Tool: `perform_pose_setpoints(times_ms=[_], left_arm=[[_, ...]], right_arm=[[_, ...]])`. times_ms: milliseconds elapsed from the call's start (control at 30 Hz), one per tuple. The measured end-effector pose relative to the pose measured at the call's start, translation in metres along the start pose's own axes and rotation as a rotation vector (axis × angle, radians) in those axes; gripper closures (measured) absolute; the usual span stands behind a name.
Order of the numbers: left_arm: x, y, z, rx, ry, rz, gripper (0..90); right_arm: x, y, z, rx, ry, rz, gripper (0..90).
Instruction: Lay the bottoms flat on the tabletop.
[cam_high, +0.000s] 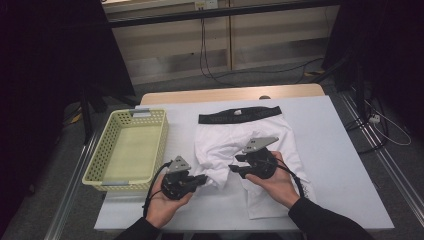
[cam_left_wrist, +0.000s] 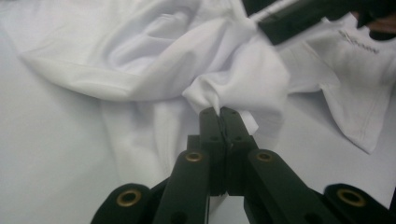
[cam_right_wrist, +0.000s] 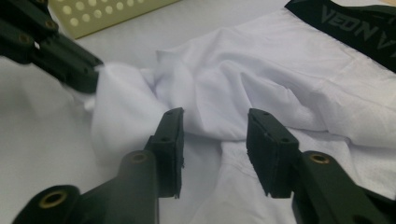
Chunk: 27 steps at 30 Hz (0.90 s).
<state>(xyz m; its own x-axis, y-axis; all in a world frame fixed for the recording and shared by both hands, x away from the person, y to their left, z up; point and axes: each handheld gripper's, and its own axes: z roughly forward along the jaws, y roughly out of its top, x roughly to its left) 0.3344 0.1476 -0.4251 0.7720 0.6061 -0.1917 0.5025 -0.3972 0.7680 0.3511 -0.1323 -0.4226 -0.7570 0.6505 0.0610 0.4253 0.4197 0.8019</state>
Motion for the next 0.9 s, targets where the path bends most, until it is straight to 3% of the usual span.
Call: perform_pose_setpoints(times_ms=[67,167,233,300,467,567,700,833,900], left_arm=[[0.006,-0.002,-0.007,-0.014,0.005,-0.038,89.5],[0.01,-0.007,-0.014,-0.016,0.059,-0.023,89.5],[0.015,-0.01,-0.016,-0.016,0.041,-0.066,89.1],[0.018,-0.012,-0.015,-0.002,0.053,-0.084,88.5],[0.013,-0.013,-0.007,0.031,0.092,-0.028,87.9],[0.013,-0.01,-0.01,0.002,0.12,-0.028,88.9],[0.016,-0.004,-0.016,-0.057,0.119,-0.043,89.2],[0.017,0.003,-0.019,-0.083,0.098,-0.048,89.3],[0.017,0.009,-0.019,-0.099,0.096,-0.042,89.3]], right_arm=[[0.0,-0.003,-0.001,-0.002,-0.007,0.002,56.4],[-0.001,-0.007,0.001,0.022,-0.005,-0.001,59.8],[0.001,-0.007,0.003,0.031,0.001,-0.008,61.9],[0.004,-0.007,0.008,0.039,0.011,-0.024,63.2],[0.011,-0.005,0.023,0.065,0.034,-0.047,62.9],[0.015,-0.006,0.033,0.094,0.041,-0.067,61.1],[0.017,-0.008,0.044,0.12,0.003,-0.088,53.3],[0.013,-0.006,0.048,0.111,-0.012,-0.071,49.1],[0.011,-0.005,0.05,0.106,-0.008,-0.055,52.3]])
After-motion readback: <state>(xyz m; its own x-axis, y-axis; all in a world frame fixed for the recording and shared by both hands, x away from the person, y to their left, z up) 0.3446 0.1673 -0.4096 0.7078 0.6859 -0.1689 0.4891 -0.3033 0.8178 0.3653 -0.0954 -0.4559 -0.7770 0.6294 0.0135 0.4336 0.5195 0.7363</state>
